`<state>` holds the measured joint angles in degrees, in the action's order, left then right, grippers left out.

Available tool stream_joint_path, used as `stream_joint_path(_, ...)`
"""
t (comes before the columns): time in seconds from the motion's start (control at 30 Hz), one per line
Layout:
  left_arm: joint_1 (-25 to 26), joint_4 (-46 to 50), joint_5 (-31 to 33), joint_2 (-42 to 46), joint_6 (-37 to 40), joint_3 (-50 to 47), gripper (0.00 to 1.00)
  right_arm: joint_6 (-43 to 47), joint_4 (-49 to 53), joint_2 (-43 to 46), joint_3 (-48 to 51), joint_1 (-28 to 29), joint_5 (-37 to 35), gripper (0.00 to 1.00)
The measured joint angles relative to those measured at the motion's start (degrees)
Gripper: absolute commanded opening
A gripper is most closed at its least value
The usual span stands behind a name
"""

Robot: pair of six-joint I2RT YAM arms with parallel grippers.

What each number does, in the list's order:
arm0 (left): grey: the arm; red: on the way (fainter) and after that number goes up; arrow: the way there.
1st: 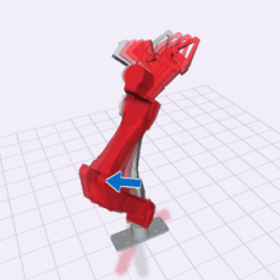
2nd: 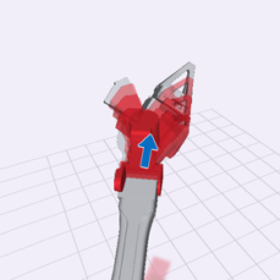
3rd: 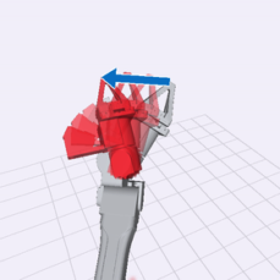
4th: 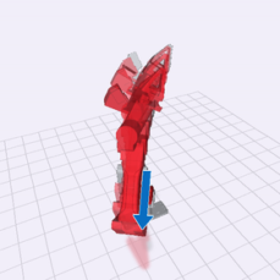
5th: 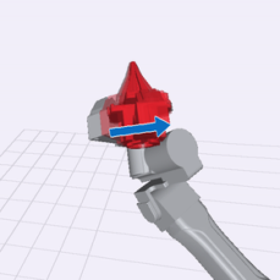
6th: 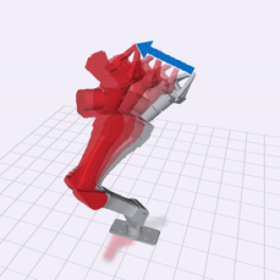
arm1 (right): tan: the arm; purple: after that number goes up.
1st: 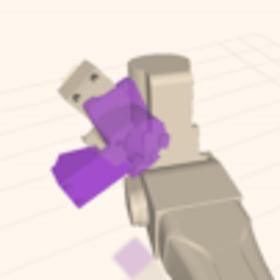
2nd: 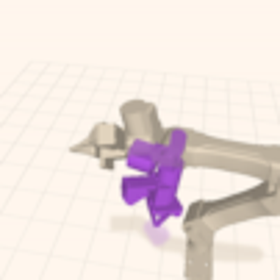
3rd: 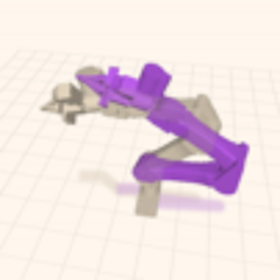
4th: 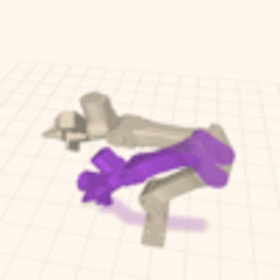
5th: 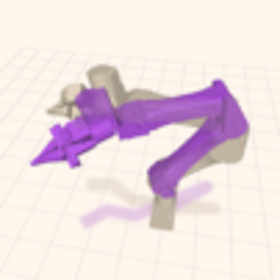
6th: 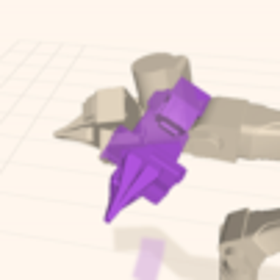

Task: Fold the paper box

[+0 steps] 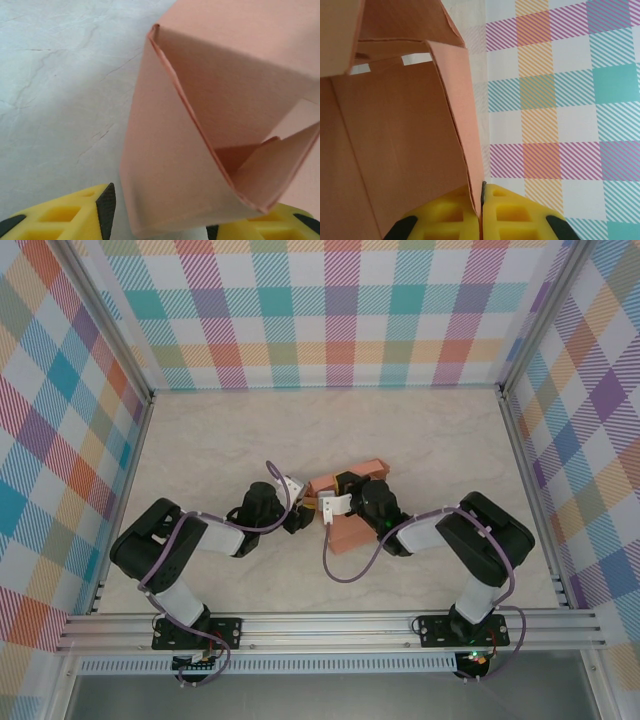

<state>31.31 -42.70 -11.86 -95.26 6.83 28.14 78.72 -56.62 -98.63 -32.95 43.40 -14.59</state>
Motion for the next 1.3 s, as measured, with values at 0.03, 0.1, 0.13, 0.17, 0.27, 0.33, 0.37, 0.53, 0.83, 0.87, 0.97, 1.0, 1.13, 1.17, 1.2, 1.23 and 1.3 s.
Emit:
stream_joint_path(0.03, 0.09, -0.04, 0.55, 0.0, -0.02, 0.0, 0.5, 0.0, -0.02, 0.07, 0.02, 0.11, -0.24, 0.07)
stream_joint_path(0.1, 0.11, -0.13, 1.16, 0.0, 0.0, 0.0, 0.5, 0.0, -0.09, 0.2, 0.13, 0.22, -0.57, 0.07)
stream_joint_path(0.13, 0.11, -0.13, 1.31, 0.0, 0.0, 0.0, 0.5, 0.0, -0.11, 0.26, 0.22, 0.24, -0.61, 0.07)
stream_joint_path(0.17, 0.11, -0.13, 1.33, 0.0, 0.0, 0.0, 0.5, 0.0, -0.09, 0.33, 0.28, 0.26, -0.63, 0.07)
stream_joint_path(0.27, 0.13, -0.15, 1.53, 0.0, 0.0, 0.0, 0.49, 0.0, 0.09, 0.48, 0.28, 0.28, -0.63, 0.07)
stream_joint_path(0.33, 0.17, -0.2, 1.7, 0.0, -0.07, 0.0, 0.49, -0.02, 0.09, 0.48, 0.28, 0.33, -0.66, 0.07)
stream_joint_path(0.37, 0.2, -0.26, 1.7, 0.0, -0.13, 0.0, 0.49, -0.04, 0.17, 0.5, 0.28, 0.35, -0.63, 0.07)
stream_joint_path(0.53, 0.22, -0.57, 0.94, 0.17, -0.22, 0.0, 0.51, -0.94, 2.97, 1.03, -0.79, 0.48, -0.66, 0.07)
stream_joint_path(0.83, 0.22, -0.59, 0.98, 0.63, -1.03, 0.0, 0.51, -3.54, 10.21, 1.07, -4.66, 0.48, -0.81, 0.09)
stream_joint_path(0.87, 0.22, -0.61, 1.11, 0.61, -1.07, 0.0, 0.51, -3.87, 11.34, 1.09, -5.2, 0.48, -0.81, 0.09)
stream_joint_path(0.97, 0.22, -0.96, 2.12, 0.61, -1.49, 0.0, 0.51, -5.03, 15.76, 1.42, -7.54, 0.48, -0.59, 0.09)
stream_joint_path(1.0, 0.22, -1.2, 2.4, 0.63, -1.68, 0.0, 0.52, -5.55, 17.22, 1.62, -8.2, 0.46, -0.55, 0.09)
stream_joint_path(1.13, 0.17, -2.51, 2.58, 0.61, -2.78, 0.02, 0.55, -7.3, 21.09, 2.71, -9.51, -0.39, 0.31, 0.09)
stream_joint_path(1.17, 0.13, -2.91, 2.56, 0.63, -3.04, 0.02, 0.55, -7.52, 21.57, 3.02, -9.6, -0.72, 0.55, 0.09)
stream_joint_path(1.2, 0.09, -3.23, 2.54, 0.63, -3.26, 0.02, 0.55, -7.72, 22.12, 3.43, -9.6, -1.05, 0.87, 0.09)
stream_joint_path(1.23, 0.04, -3.61, 2.49, 0.63, -3.52, 0.02, 0.55, -7.87, 22.62, 3.8, -9.6, -1.33, 1.22, 0.09)
stream_joint_path(1.3, -0.11, -3.98, 2.27, 0.63, -4.33, 0.02, 0.55, -8.09, 23.54, 4.35, -9.6, -1.75, 1.99, 0.1)
